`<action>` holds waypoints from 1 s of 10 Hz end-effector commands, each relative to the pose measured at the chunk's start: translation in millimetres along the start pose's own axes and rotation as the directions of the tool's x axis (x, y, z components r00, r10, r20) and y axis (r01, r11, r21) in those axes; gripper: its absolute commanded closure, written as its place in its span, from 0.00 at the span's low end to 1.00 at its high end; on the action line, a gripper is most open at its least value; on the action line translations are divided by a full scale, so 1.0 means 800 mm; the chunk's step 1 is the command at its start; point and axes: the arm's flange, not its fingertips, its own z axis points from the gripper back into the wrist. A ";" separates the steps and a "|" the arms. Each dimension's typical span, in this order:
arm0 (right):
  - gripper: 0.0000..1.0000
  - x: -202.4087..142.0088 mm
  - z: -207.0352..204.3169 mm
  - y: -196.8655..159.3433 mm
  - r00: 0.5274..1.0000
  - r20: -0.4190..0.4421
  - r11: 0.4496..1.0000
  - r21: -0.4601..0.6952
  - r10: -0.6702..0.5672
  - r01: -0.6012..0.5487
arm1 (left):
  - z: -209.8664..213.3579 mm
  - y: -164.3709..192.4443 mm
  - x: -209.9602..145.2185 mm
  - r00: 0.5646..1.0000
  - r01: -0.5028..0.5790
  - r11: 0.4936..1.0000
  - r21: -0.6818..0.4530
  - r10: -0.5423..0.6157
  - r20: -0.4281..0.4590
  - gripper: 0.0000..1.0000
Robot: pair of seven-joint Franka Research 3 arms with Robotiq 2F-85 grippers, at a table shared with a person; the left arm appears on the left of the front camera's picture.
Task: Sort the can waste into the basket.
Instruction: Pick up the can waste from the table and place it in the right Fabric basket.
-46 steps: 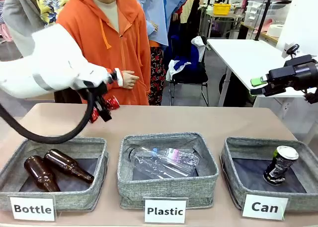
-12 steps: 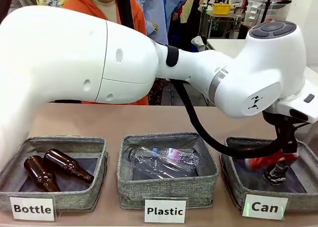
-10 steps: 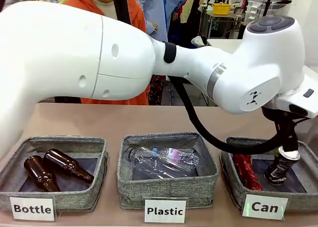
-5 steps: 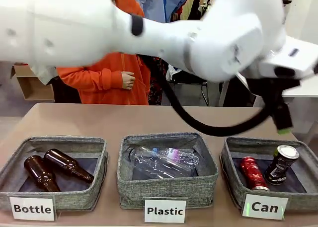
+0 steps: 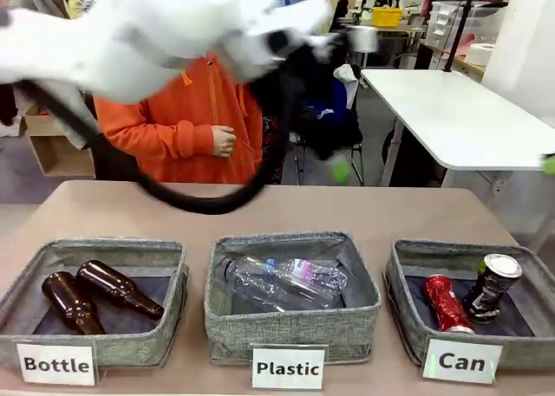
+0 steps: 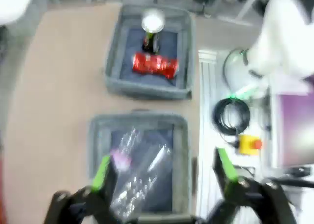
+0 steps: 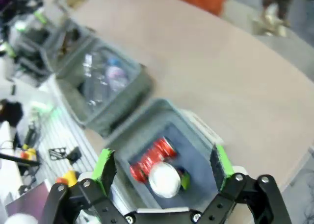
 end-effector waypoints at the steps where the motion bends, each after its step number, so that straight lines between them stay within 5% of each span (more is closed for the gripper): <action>1: 0.00 0.048 -0.055 -0.006 0.997 -0.022 0.983 0.171 -0.071 0.074 | 0.056 0.011 -0.130 0.961 -0.245 0.969 -0.019 0.246 0.129 0.00; 2: 0.00 0.064 -0.104 0.010 0.993 -0.020 0.960 0.255 -0.119 0.120 | 0.094 0.032 -0.194 0.875 -0.421 0.904 -0.068 0.425 0.230 0.00; 4: 0.00 0.076 -0.166 0.015 0.930 0.034 0.861 0.392 -0.366 0.325 | 0.133 0.072 -0.292 0.708 -0.622 0.762 -0.177 0.645 0.287 0.00; 6: 0.00 0.083 -0.178 -0.012 0.745 0.006 0.729 0.210 -0.667 0.651 | 0.144 0.099 -0.386 0.527 -0.724 0.627 -0.287 0.772 0.355 0.00; 7: 0.00 0.080 -0.167 -0.015 0.742 0.004 0.737 0.128 -0.670 0.664 | 0.147 0.104 -0.430 0.445 -0.766 0.558 -0.319 0.818 0.364 0.00; 8: 0.00 0.082 -0.156 -0.028 0.739 0.017 0.737 0.091 -0.674 0.670 | 0.150 0.095 -0.380 0.615 -0.706 0.676 -0.210 0.733 0.293 0.00; 9: 0.00 0.064 -0.183 -0.025 0.808 0.008 0.789 0.220 -0.589 0.573 | 0.150 0.095 -0.380 0.615 -0.706 0.676 -0.210 0.733 0.293 0.00; 10: 0.00 0.064 -0.183 -0.025 0.808 0.008 0.789 0.220 -0.589 0.573 | 0.150 0.095 -0.380 0.615 -0.706 0.676 -0.210 0.733 0.293 0.00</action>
